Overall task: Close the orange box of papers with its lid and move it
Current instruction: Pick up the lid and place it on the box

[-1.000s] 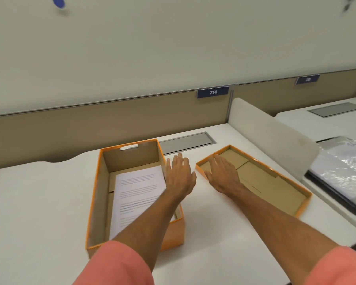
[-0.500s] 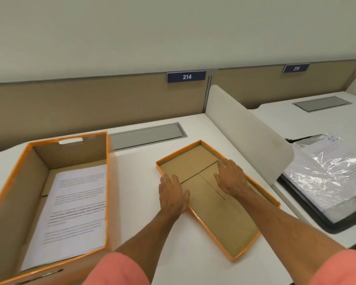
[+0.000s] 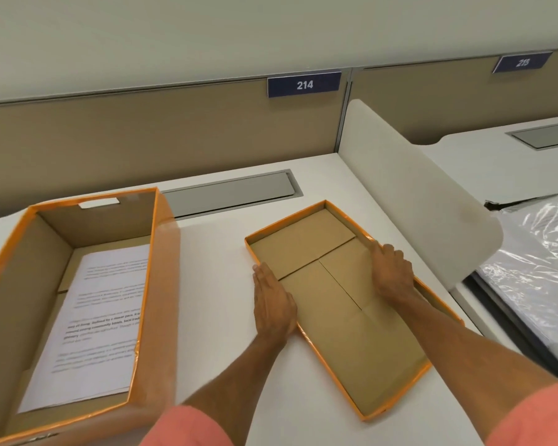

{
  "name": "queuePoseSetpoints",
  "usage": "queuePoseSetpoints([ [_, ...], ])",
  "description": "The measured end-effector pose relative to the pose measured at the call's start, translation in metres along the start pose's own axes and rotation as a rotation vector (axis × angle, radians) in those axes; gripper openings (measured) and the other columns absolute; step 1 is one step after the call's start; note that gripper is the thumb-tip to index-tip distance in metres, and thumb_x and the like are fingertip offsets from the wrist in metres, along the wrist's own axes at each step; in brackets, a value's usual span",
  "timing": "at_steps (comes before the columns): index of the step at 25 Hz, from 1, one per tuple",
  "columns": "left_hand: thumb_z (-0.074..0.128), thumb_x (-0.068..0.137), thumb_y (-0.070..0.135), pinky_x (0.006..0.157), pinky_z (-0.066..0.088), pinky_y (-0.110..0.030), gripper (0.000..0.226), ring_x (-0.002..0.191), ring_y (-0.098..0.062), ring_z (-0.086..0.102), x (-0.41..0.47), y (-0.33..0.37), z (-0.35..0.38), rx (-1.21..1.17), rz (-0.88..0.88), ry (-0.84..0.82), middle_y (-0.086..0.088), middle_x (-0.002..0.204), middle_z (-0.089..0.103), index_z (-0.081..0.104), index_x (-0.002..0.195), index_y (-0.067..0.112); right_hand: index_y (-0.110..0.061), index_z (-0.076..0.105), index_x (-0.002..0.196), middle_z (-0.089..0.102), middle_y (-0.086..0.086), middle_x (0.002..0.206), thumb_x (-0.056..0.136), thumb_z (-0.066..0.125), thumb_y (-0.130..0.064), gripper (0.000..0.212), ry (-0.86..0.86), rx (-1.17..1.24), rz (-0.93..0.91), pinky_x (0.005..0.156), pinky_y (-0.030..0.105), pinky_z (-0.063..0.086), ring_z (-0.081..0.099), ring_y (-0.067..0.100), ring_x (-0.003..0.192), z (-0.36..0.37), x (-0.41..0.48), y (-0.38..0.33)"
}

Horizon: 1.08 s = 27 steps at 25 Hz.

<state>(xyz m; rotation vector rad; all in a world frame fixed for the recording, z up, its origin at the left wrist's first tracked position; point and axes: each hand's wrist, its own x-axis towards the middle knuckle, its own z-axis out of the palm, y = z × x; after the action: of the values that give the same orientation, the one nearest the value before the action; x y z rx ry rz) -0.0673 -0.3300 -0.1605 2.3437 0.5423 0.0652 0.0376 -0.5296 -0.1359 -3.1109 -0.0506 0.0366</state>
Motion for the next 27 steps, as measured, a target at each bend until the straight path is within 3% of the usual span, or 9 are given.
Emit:
queuePoseSetpoints([
  [3, 0.037, 0.095, 0.006, 0.11, 0.04, -0.035, 0.078, 0.143, -0.027, 0.031, 0.002, -0.006, -0.007, -0.116, -0.003, -0.043, -0.01, 0.164, -0.002, -0.017, 0.151, 0.011, -0.015, 0.035, 0.136, 0.05, 0.013, 0.122, 0.09, 0.049, -0.006, 0.049, -0.007, 0.095, 0.035, 0.084, 0.04, 0.045, 0.05, 0.029, 0.107, 0.001, -0.001, 0.005],
  [6, 0.036, 0.095, 0.011, 0.1, 0.049, -0.043, 0.08, 0.117, -0.027, 0.056, 0.009, -0.017, -0.021, -0.197, 0.023, -0.066, -0.012, 0.159, 0.02, -0.022, 0.149, 0.021, -0.014, 0.04, 0.137, 0.05, 0.014, 0.122, 0.091, 0.047, -0.007, 0.047, -0.019, 0.207, 0.062, 0.082, 0.037, 0.046, 0.051, 0.03, 0.106, -0.004, -0.007, -0.001],
  [10, 0.038, 0.091, 0.007, 0.101, 0.046, -0.039, 0.08, 0.113, -0.027, 0.057, 0.021, -0.015, -0.074, -0.342, 0.074, 0.003, -0.01, 0.149, 0.04, -0.011, 0.153, 0.02, -0.012, 0.044, 0.137, 0.051, 0.016, 0.121, 0.095, 0.043, -0.006, 0.042, 0.019, 0.367, 0.057, 0.083, 0.035, 0.044, 0.052, 0.029, 0.101, -0.03, -0.009, -0.031],
  [13, 0.043, 0.09, 0.001, 0.096, 0.048, -0.037, 0.079, 0.112, -0.026, 0.058, 0.036, 0.002, -0.141, -0.468, 0.115, 0.1, 0.003, 0.151, 0.036, -0.001, 0.153, 0.017, -0.011, 0.044, 0.137, 0.05, 0.016, 0.121, 0.096, 0.042, -0.008, 0.041, 0.041, 0.429, 0.042, 0.085, 0.038, 0.046, 0.053, 0.03, 0.103, -0.056, -0.002, -0.065],
  [16, 0.048, 0.09, 0.003, 0.091, 0.05, -0.027, 0.056, 0.11, -0.011, 0.052, 0.042, 0.009, -0.208, -0.574, 0.156, 0.189, 0.017, 0.127, 0.048, 0.031, 0.143, 0.013, -0.009, 0.045, 0.136, 0.048, 0.018, 0.124, 0.097, 0.04, -0.007, 0.039, 0.038, 0.487, -0.007, 0.088, 0.042, 0.045, 0.052, 0.034, 0.11, -0.09, -0.001, -0.106],
  [20, 0.055, 0.089, 0.01, 0.081, 0.049, -0.023, 0.044, 0.098, -0.007, 0.057, 0.039, -0.01, -0.277, -0.643, 0.127, 0.345, 0.006, 0.122, 0.056, 0.048, 0.132, 0.014, -0.01, 0.049, 0.13, 0.05, 0.017, 0.126, 0.093, 0.044, -0.006, 0.037, 0.167, 0.382, -0.09, 0.099, 0.048, 0.038, 0.049, 0.035, 0.116, -0.137, -0.016, -0.182],
  [23, 0.056, 0.087, 0.007, 0.089, 0.05, -0.027, 0.045, 0.102, -0.007, 0.057, 0.034, -0.026, -0.314, -0.699, 0.069, 0.429, 0.0, 0.125, 0.058, 0.051, 0.132, 0.012, -0.009, 0.052, 0.131, 0.05, 0.016, 0.137, 0.096, 0.047, -0.023, 0.038, 0.224, 0.516, -0.342, 0.108, 0.046, 0.03, 0.045, 0.034, 0.127, -0.178, -0.046, -0.258],
  [25, 0.06, 0.082, 0.007, 0.1, 0.049, -0.039, 0.046, 0.113, -0.011, 0.055, 0.031, -0.035, -0.335, -0.763, 0.027, 0.459, -0.003, 0.13, 0.06, 0.055, 0.127, 0.013, -0.001, 0.058, 0.126, 0.057, 0.018, 0.134, 0.1, 0.044, -0.027, 0.04, 0.106, 0.718, -0.631, 0.106, 0.042, 0.035, 0.05, 0.033, 0.125, -0.204, -0.077, -0.309],
  [27, 0.066, 0.074, 0.013, 0.095, 0.053, -0.048, 0.051, 0.112, -0.019, 0.06, 0.027, -0.046, -0.355, -0.839, -0.027, 0.452, -0.007, 0.133, 0.06, 0.056, 0.124, 0.019, -0.001, 0.065, 0.115, 0.065, 0.018, 0.122, 0.102, 0.036, -0.03, 0.042, -0.033, 0.776, -0.851, 0.099, 0.044, 0.041, 0.057, 0.033, 0.115, -0.217, -0.105, -0.347],
])
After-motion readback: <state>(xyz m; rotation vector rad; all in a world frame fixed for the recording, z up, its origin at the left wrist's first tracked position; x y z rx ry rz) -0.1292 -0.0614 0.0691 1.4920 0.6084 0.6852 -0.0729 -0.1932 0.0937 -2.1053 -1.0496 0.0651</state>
